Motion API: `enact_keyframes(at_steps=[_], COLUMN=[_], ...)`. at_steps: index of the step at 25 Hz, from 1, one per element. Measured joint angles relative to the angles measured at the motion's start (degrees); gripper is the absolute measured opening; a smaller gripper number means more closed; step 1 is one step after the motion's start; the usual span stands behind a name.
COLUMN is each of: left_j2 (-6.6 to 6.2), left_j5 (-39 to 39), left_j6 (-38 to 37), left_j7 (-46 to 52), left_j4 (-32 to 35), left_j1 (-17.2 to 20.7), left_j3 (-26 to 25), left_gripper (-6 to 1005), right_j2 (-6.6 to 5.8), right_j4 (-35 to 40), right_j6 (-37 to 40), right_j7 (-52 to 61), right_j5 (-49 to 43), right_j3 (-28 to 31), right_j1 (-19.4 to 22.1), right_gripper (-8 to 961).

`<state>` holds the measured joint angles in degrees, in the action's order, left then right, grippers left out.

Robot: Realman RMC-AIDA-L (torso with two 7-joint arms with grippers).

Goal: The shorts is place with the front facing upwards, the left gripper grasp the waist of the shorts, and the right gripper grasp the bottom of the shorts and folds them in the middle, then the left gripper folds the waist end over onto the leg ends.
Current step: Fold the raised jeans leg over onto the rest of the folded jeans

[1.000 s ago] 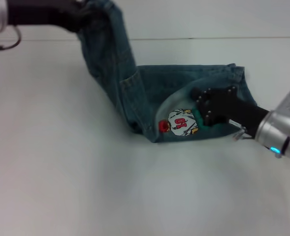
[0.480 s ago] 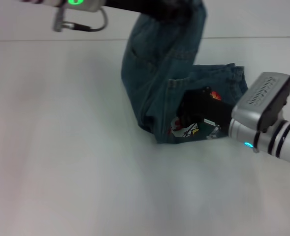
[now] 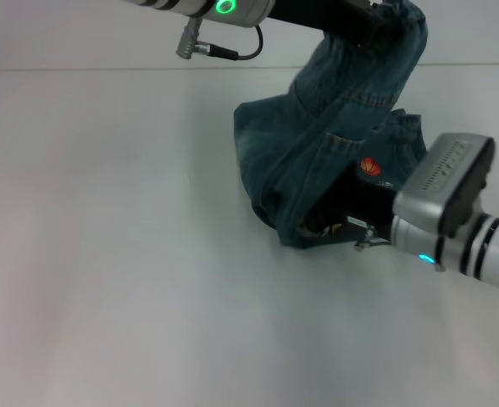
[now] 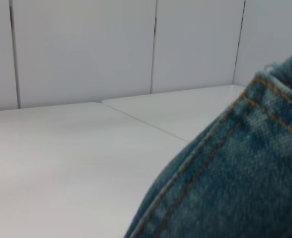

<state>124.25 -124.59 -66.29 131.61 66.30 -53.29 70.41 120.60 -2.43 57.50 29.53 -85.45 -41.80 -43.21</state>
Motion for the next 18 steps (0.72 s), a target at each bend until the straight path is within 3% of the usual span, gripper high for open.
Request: enact_keyframes(at_steps=[4,11,15,18], left_j2=[-0.06,-0.02,0.06,0.22], left_j5=[0.0,0.1,1.1,3.8], left_j6=[2.4,7.6,12.3,16.1], left_j7=[-0.2,-0.3,-0.4,-0.4], left_j4=[-1.1,-3.8,-5.9,-7.5], left_j1=[-0.2,-0.2,-0.2,-0.2], left_j3=[0.8,2.5,6.9,11.7], left_gripper=[135,156,167,176], right_j2=[-0.66,-1.04,-1.40,-1.90], right_j4=[3.5,15.3,20.1,21.5], right_j6=[4.3,11.9,16.0,17.9], right_j7=[2.3,7.0,8.7,10.1], right_j5=[0.0,0.3,0.3,0.3], right_j3=[-0.4,0.1,1.1,3.7], right_j1=[5.5,20.1,27.7,30.8], right_gripper=[-1,-2,-2,-2])
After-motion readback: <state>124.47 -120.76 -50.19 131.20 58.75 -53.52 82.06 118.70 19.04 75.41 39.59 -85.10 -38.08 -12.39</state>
